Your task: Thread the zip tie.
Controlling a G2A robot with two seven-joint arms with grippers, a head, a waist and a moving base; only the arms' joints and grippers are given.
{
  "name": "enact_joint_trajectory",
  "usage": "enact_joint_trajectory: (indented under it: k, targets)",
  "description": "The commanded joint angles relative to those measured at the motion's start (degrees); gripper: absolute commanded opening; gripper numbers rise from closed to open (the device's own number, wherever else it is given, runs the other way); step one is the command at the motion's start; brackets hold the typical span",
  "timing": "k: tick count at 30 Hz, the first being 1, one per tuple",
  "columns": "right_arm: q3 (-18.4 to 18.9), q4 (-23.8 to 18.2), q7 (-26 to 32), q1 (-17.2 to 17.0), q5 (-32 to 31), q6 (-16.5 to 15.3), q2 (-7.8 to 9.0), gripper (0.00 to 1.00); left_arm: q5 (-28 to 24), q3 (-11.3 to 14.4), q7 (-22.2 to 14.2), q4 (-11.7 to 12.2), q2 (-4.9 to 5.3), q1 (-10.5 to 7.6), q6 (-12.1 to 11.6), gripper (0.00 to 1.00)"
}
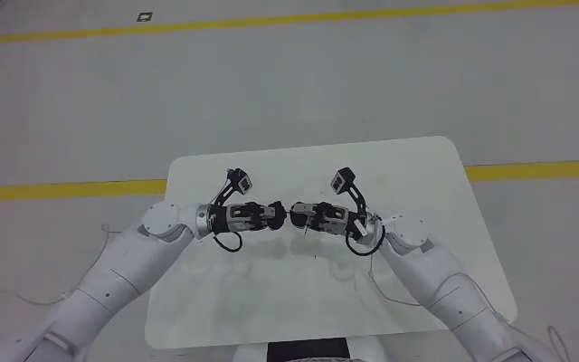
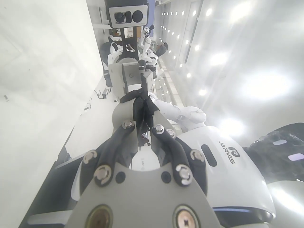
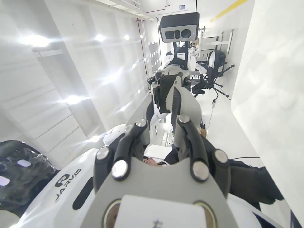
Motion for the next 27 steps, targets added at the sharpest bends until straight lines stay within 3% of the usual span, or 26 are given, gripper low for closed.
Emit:
enact_joint_trajectory:
  k: [1,10,27]
  targets:
    - [0.1,0.0,0.3,0.0,-0.1,-0.3,-0.01,0.06,0.0,0.0,0.0,0.0,0.00,0.00,0.0,0.00]
    - [0.6,-0.3,1.1,-0.5,-0.5,-1.5,0.01,0.18,0.0,0.0,0.0,0.0,0.00,0.00,0.0,0.00]
    - [1.3,-1.1,1.6,-1.3,-0.7,-2.4,-0.02,0.06,0.0,0.0,0.0,0.0,0.00,0.00,0.0,0.00]
